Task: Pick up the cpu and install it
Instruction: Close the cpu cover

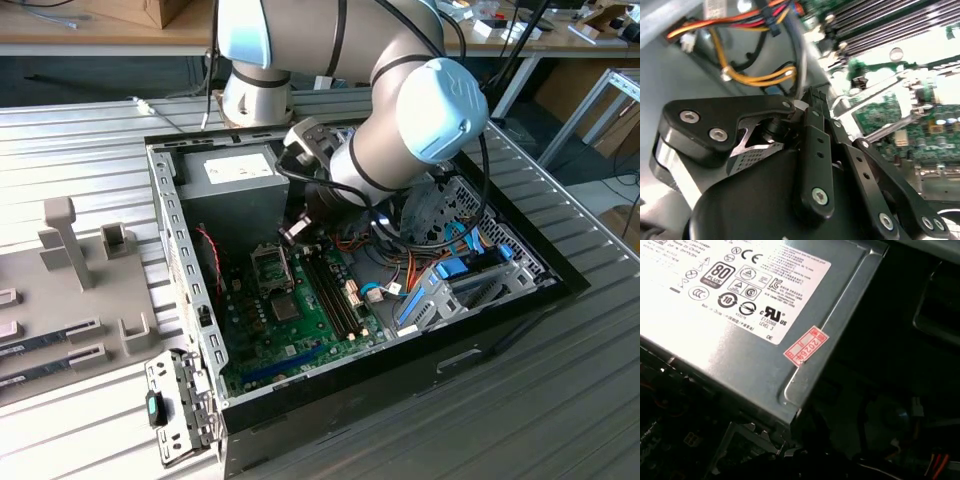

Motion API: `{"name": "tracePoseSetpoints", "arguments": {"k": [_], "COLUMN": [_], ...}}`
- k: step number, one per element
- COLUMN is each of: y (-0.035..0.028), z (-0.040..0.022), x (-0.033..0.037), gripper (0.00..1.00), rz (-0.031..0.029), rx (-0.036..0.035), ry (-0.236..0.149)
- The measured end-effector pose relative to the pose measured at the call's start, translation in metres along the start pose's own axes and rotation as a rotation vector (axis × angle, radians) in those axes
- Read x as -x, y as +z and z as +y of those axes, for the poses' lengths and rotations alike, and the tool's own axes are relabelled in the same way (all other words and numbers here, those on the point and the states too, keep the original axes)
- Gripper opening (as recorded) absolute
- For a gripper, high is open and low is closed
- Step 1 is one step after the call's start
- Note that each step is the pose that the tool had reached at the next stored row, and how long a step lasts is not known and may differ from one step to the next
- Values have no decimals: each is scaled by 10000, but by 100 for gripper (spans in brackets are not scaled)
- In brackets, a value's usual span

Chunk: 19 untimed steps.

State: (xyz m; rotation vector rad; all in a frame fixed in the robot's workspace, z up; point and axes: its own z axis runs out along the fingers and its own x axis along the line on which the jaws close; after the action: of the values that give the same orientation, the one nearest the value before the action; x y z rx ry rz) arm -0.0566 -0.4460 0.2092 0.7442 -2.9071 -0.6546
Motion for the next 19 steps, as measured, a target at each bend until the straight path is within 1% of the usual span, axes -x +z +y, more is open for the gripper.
{"name": "tracePoseSetpoints", "arguments": {"k": [1,2,4,5,6,9,10,11,12,14,17,18,19], "y": [1,2,6,10,18,39,42,43,44,48,60,63,67], "z": [0,0,-4,-7,-11,-24,-26,-27,-28,-28,-31,-33,-34], "x": [1,1,3,10,18,31,32,32,33,34,34,34,34], "gripper": [11,11,11,11,11,11,11,11,11,11,11,11,11], "rz": [21,95,264,295,306,314,331,382,487,672,694,721,768], "rx": [11,17,31,32,34,37,8,-79,-266,-595,-601,-599,-596], "ry": [-60,-216,-577,-641,-670,-674,-668,-654,-622,-562,-606,-671,-778]}}
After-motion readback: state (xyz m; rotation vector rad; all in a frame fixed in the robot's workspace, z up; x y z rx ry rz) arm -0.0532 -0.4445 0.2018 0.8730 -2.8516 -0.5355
